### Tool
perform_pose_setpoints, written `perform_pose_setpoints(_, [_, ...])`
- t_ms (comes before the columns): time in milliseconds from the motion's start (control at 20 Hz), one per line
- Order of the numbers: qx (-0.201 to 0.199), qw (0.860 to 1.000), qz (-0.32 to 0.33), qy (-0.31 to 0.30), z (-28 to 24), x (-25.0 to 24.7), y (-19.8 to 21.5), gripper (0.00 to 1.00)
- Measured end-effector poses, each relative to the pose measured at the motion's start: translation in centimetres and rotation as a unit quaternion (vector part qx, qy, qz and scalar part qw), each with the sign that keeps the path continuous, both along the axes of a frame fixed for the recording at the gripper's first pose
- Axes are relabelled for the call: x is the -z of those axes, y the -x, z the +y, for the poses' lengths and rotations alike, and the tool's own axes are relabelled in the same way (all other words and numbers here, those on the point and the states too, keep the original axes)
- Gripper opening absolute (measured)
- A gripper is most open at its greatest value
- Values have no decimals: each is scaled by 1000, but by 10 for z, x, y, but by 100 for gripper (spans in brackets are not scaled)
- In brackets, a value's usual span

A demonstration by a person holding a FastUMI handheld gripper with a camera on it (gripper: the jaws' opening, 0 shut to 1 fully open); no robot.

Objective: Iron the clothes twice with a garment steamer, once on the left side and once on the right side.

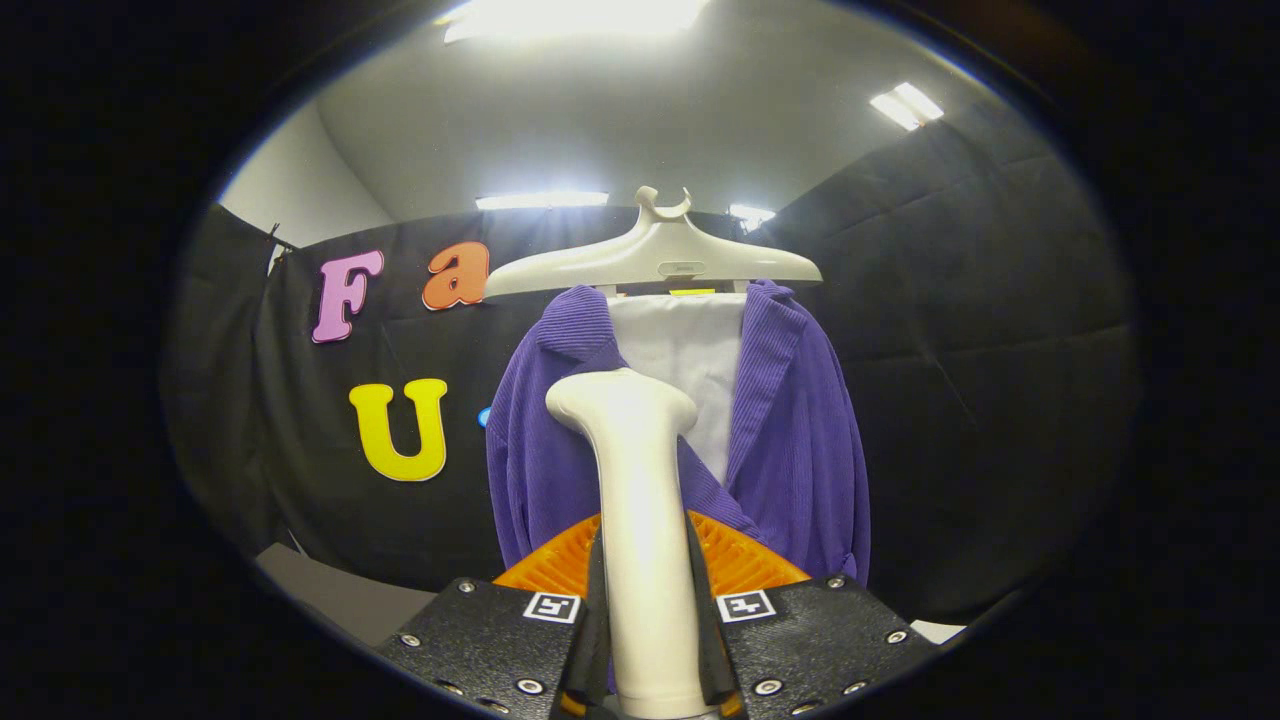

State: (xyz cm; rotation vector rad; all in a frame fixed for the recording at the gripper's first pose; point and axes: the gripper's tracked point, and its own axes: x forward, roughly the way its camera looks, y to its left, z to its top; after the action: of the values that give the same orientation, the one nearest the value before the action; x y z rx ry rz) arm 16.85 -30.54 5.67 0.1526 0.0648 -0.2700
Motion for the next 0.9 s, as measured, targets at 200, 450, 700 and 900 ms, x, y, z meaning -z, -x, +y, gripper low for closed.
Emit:
perform_pose_setpoints(200, [-13, 1000, 4, -1, 4, 11, 8, 36])
perform_pose_setpoints(450, [-35, 999, 18, 10, 5, 49, 16, 36])
perform_pose_setpoints(700, [-32, 999, 31, 14, 5, 78, 21, 36])
perform_pose_setpoints(900, [-34, 998, 54, 24, 8, 105, 29, 36])
